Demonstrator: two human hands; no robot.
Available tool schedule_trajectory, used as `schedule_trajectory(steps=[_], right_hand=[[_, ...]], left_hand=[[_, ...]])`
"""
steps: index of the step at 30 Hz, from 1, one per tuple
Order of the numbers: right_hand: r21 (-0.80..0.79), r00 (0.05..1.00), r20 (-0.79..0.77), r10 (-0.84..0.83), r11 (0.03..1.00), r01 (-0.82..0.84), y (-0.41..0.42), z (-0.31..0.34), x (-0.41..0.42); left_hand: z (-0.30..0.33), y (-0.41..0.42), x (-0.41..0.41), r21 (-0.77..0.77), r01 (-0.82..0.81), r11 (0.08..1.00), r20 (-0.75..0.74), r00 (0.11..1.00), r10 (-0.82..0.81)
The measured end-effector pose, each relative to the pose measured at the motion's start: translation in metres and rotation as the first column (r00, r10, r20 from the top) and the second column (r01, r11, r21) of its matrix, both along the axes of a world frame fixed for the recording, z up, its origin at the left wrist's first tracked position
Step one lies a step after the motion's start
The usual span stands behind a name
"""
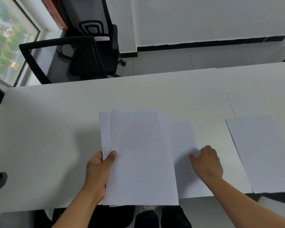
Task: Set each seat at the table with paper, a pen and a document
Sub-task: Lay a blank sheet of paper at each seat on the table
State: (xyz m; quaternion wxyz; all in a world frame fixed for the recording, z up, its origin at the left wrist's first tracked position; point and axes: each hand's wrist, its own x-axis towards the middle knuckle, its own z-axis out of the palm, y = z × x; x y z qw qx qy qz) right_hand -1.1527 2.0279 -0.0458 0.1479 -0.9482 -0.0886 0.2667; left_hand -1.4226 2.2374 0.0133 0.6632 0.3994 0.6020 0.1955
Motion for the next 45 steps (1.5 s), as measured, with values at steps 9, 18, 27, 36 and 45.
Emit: schedule_trajectory(steps=[9, 18, 27, 36, 45], right_hand=[[0.555, 0.847, -0.521, 0.102, 0.795, 0.246, 0.044, 0.085, -0.033], [0.700, 0.912, -0.411, 0.009, 0.645, 0.309, 0.042, 0.150, -0.039], [0.791, 0.928, -0.298, -0.224, 0.486, 0.372, -0.030, 0.218, -0.026], [0.893, 0.881, -0.191, -0.432, 0.296, 0.339, -0.210, 0.286, -0.003], [0.952, 0.750, -0.142, -0.646, 0.117, 0.281, -0.453, 0.320, 0.002]], left_hand=[[0.021, 0.001, 0.021, 0.037, 0.041, 0.998, 0.073, 0.996, -0.044], [0.063, 0.007, 0.047, 0.207, 0.137, 0.969, 0.148, 0.975, -0.169], [0.123, -0.032, 0.109, 0.337, 0.304, 0.891, 0.259, 0.880, -0.398], [0.198, -0.182, 0.197, 0.488, 0.496, 0.718, 0.280, 0.690, -0.667], [0.239, -0.419, 0.268, 0.492, 0.653, 0.576, 0.323, 0.478, -0.817]])
